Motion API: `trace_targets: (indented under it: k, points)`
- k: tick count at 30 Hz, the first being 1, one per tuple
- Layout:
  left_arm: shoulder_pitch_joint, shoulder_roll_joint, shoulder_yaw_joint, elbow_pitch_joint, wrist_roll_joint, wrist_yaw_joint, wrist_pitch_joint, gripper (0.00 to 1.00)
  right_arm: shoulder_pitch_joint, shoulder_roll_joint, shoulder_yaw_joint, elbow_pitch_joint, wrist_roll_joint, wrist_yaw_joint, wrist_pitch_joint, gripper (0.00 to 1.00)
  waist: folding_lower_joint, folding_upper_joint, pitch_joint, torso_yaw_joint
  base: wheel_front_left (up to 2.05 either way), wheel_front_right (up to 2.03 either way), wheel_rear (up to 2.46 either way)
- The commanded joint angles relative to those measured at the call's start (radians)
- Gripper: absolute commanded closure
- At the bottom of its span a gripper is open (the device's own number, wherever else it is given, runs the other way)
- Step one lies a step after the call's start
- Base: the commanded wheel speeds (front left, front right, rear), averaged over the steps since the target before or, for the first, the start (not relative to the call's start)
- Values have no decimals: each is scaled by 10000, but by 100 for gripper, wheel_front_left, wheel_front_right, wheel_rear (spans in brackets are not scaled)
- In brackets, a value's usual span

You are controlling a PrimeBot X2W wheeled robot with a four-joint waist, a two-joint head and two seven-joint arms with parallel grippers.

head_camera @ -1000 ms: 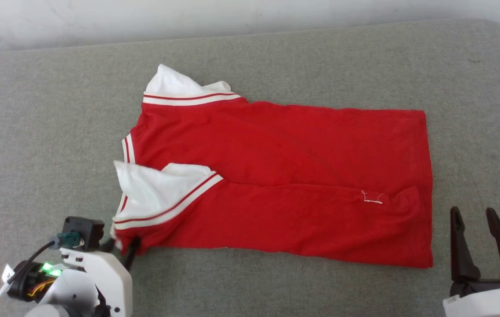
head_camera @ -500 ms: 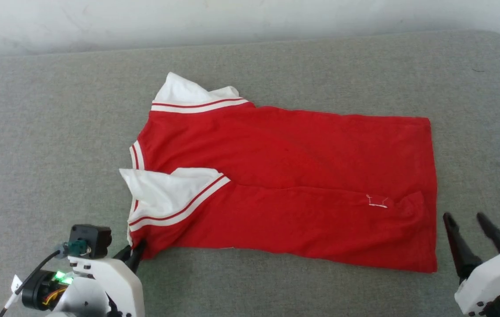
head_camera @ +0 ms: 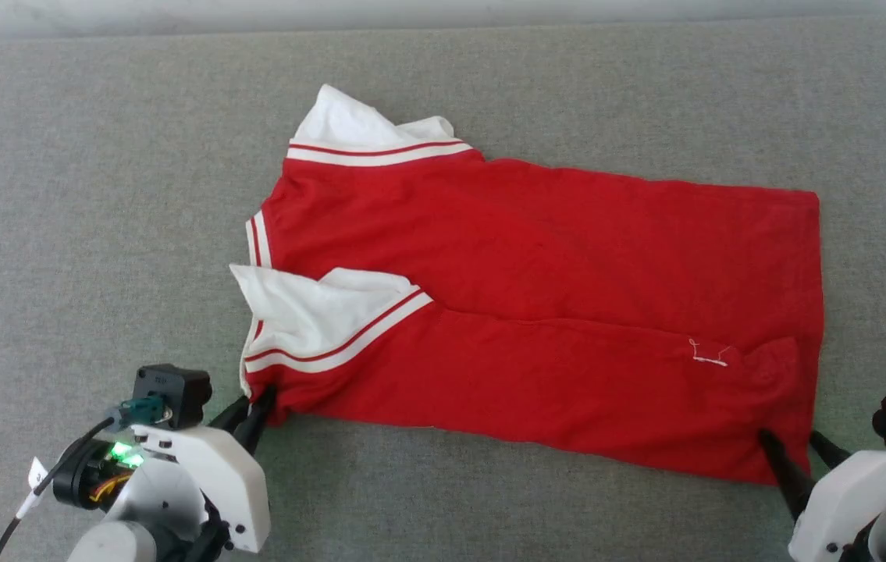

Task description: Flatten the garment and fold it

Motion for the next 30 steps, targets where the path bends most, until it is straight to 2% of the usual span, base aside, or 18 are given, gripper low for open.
trace_targets:
  k: [1, 6, 13, 20, 30]
  points:
    - [-184, -12, -24, 156, -17, -36, -37, 100, -134, 133, -15, 305, 11, -7, 173, 100, 0, 0, 77, 62, 0, 0, 0]
    - [-351, -32, 59, 236, -176, -41, -136, 100, -464, 202, 24, 305, 13, -7, 82, 100, 0, 0, 25, 8, 0, 0, 0]
    - [-98, -12, 646, -11, -1015, 84, 158, 100, -925, 13, -183, -105, -91, -7, -11, 100, 0, 0, -462, -175, 0, 0, 0]
    - [1384, 144, 1211, -914, -1694, 529, 947, 100, -478, -144, -632, -593, 150, -7, 410, 100, 0, 0, -1030, -135, 0, 0, 0]
    - [3434, -327, 1214, -1779, -2318, 997, 1425, 100, 887, -55, -955, -1091, 454, -7, 1156, 100, 0, 0, -1487, 251, 0, 0, 0]
